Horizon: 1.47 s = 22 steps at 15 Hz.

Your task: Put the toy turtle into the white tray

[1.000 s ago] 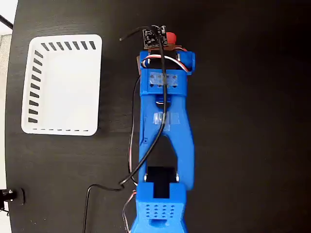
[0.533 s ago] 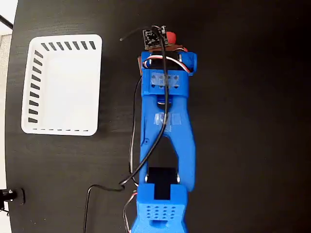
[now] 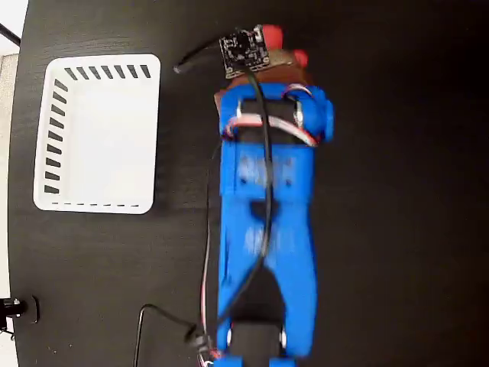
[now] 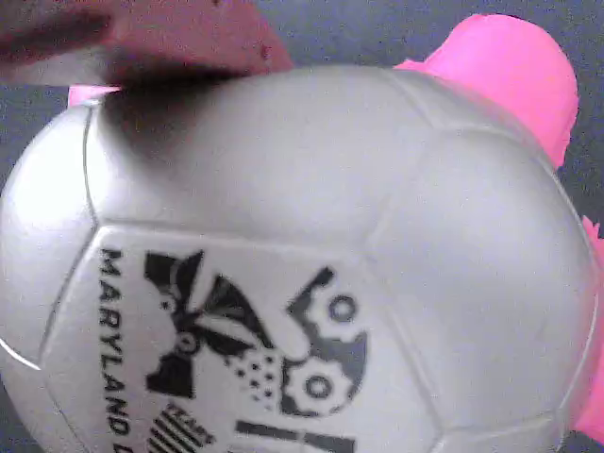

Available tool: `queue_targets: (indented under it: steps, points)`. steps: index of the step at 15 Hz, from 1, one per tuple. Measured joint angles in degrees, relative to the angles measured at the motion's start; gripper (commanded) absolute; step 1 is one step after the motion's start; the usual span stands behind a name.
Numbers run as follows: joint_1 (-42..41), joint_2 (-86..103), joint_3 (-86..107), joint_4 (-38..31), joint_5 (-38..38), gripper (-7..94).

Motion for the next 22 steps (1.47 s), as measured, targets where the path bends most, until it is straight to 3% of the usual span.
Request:
queue_targets:
  steps: [5,13,17,22]
  points:
    - [-3.7,9.4,4.3,0.4,-4.0,0]
    - [-25.9,13.3,10.8,-2.0,-18.7,0]
    - [-30.1,12.7,10.8,-2.9,-23.6,0]
    - [-32.7,6.8,10.7,-3.1,-23.6,0]
